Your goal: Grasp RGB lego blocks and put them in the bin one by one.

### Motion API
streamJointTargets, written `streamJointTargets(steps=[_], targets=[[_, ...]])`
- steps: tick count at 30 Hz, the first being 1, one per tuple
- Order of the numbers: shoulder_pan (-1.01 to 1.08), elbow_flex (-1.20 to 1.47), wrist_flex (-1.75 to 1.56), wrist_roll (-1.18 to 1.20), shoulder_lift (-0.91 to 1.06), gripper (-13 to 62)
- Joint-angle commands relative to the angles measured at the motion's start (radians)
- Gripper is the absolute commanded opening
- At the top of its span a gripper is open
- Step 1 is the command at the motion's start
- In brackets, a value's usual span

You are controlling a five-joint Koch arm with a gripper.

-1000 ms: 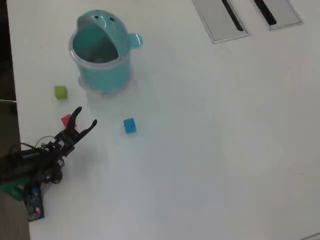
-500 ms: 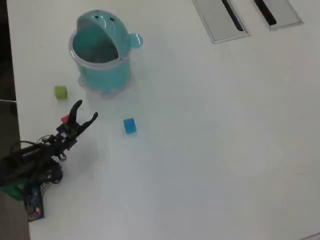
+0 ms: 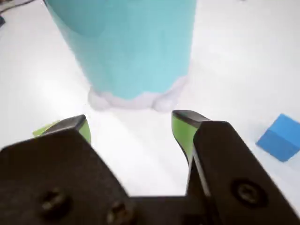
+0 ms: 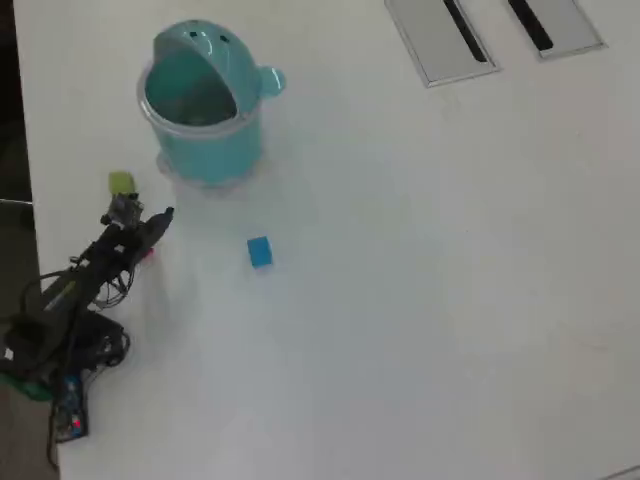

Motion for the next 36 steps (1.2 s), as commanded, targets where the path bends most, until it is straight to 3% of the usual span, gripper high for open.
streamJointTargets(steps=[1, 3, 5, 9, 20, 36], targets=[[-0.026, -0.112, 0.032, -0.048, 0.075, 31.4], [-0.041, -0.12, 0.058, -0.078, 0.075, 31.5], [-0.074, -0.124, 0.207, -0.31, 0.075, 31.7], [-0.103, -0.097, 0.262, -0.411, 0.074, 31.6], [-0.17, -0.032, 0.336, -0.454, 0.055, 31.4], [-0.166, -0.051, 0.324, -0.486, -0.143, 31.4]])
